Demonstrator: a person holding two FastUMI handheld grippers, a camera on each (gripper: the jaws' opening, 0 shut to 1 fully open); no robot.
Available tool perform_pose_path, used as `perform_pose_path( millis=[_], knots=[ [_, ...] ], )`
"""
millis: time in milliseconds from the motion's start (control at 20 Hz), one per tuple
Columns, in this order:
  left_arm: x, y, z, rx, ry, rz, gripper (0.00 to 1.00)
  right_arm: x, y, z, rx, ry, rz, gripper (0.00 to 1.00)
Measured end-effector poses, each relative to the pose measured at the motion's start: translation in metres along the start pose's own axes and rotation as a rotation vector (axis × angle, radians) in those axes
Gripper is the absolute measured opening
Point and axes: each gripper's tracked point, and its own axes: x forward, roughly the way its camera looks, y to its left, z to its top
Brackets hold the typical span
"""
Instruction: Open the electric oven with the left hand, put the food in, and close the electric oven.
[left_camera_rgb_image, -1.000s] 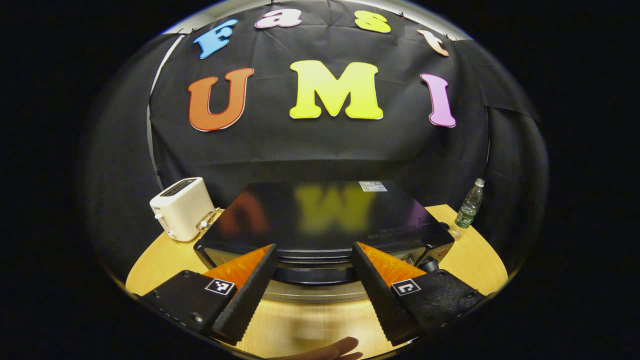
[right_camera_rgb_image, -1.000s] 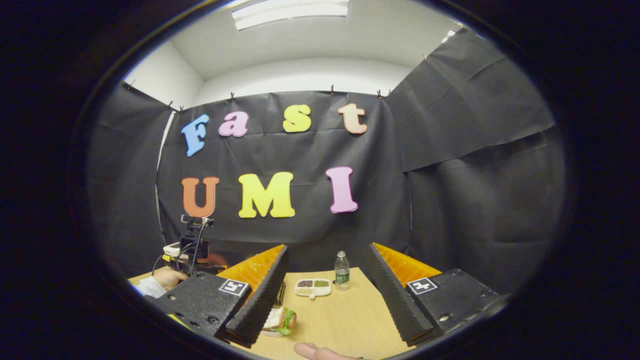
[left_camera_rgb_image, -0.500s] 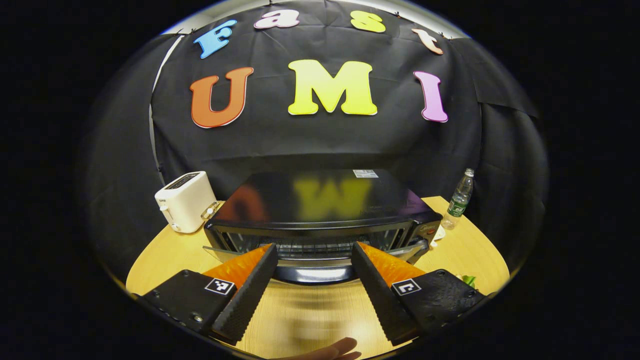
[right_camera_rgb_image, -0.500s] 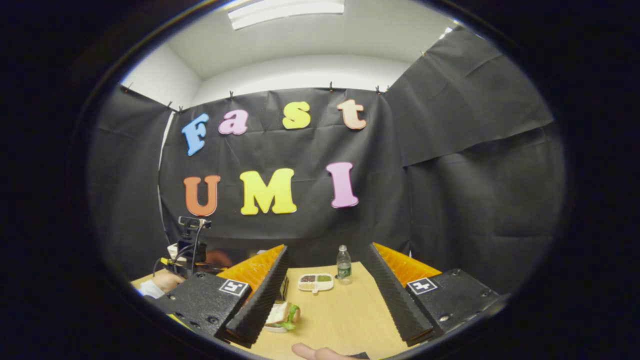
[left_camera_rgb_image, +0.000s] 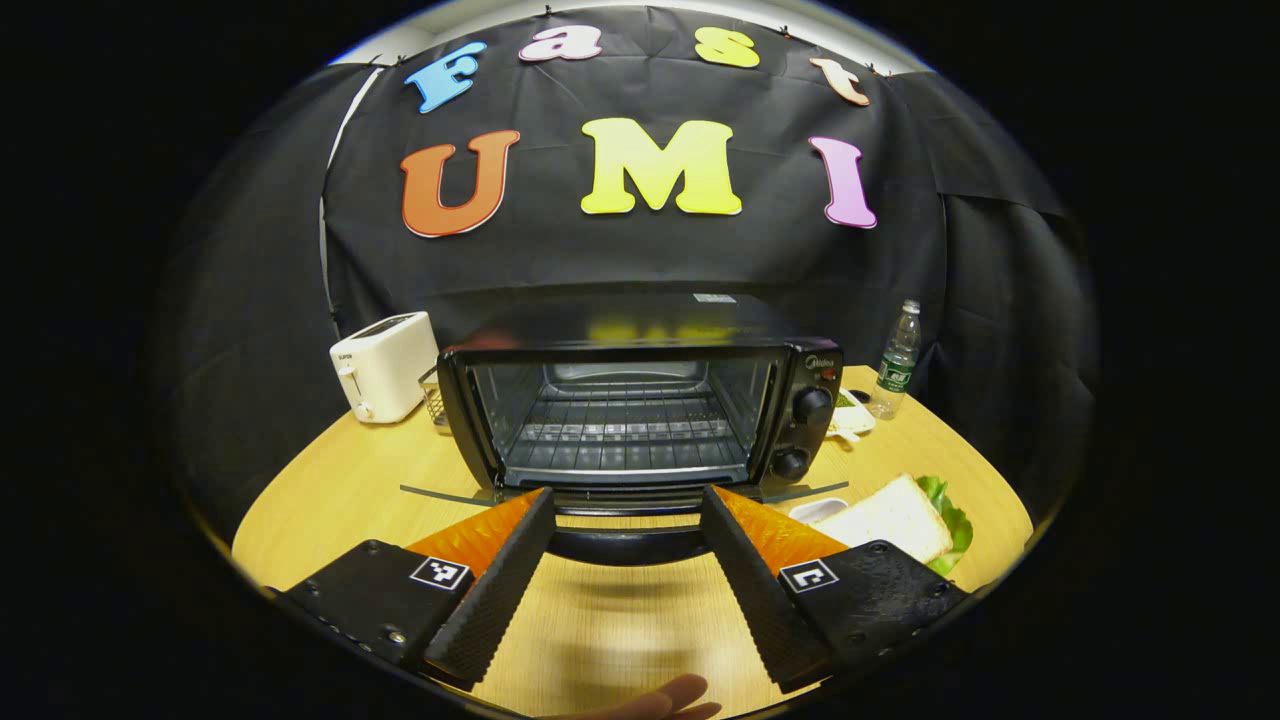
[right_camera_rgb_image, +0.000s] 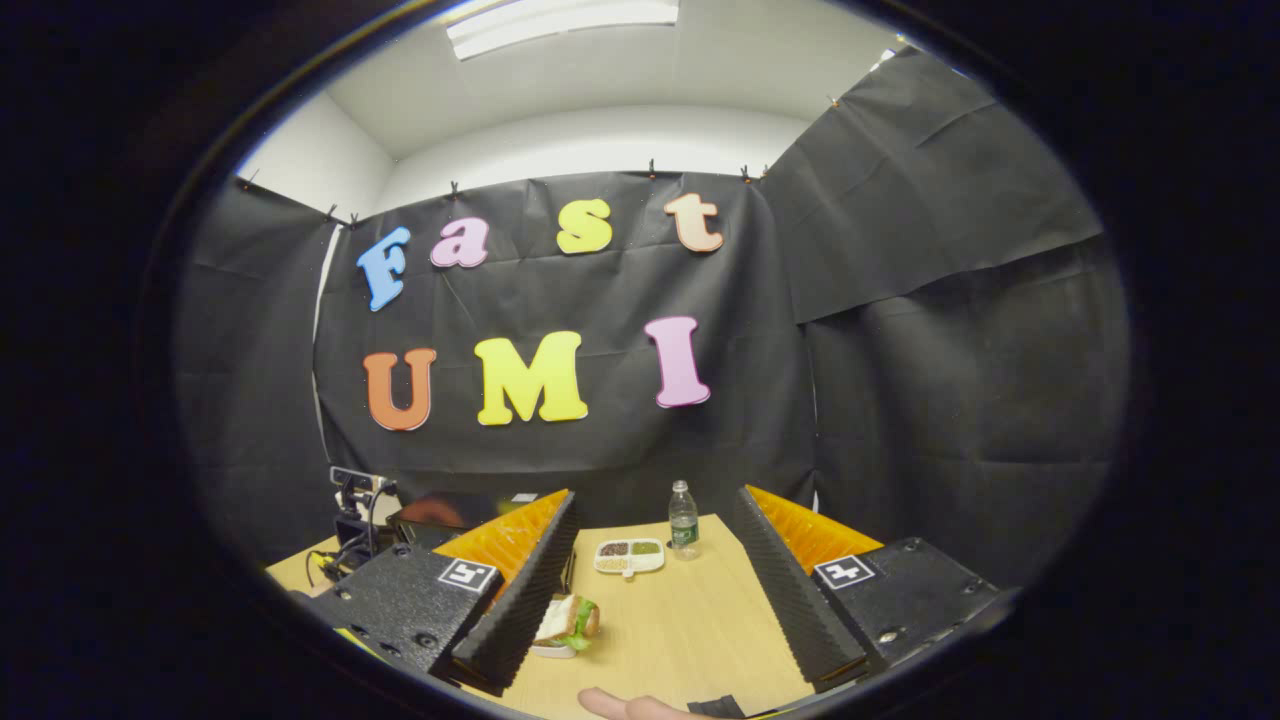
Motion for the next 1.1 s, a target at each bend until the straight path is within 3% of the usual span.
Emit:
perform_pose_path(
  millis=[400,700,750,800,850,900,950,1000,1050,1100],
  knots=[
    [-0.01,-0.002,-0.052,0.016,-0.019,-0.001,0.97,0.008,-0.003,-0.023,0.019,0.054,-0.003,1.0],
    [-0.01,-0.001,-0.087,0.032,0.038,-0.003,0.97,0.013,-0.004,-0.036,0.035,0.092,-0.004,1.0],
    [-0.009,0.0,-0.095,0.031,0.057,-0.003,0.85,0.012,-0.005,-0.037,0.029,0.087,-0.011,1.0],
    [-0.006,0.0,-0.103,0.031,0.083,-0.006,0.95,0.012,-0.005,-0.034,0.024,0.081,-0.015,0.89],
    [-0.002,0.0,-0.111,0.022,0.12,-0.007,0.94,0.012,-0.004,-0.034,0.024,0.078,-0.017,1.0],
    [-0.002,0.001,-0.115,0.021,0.132,-0.007,0.94,0.01,-0.003,-0.034,0.02,0.079,-0.015,0.89],
    [-0.003,0.002,-0.112,0.026,0.122,-0.006,0.95,0.011,-0.002,-0.034,0.016,0.078,-0.014,1.0],
    [-0.002,0.003,-0.11,0.029,0.115,-0.006,0.94,0.011,-0.001,-0.033,0.012,0.077,-0.014,0.9],
    [-0.003,0.003,-0.106,0.028,0.109,-0.005,0.94,0.012,-0.001,-0.032,0.011,0.079,-0.013,0.89],
    [-0.006,0.003,-0.106,0.03,0.103,-0.005,0.94,0.013,0.0,-0.032,0.013,0.082,-0.012,1.0]
  ],
)
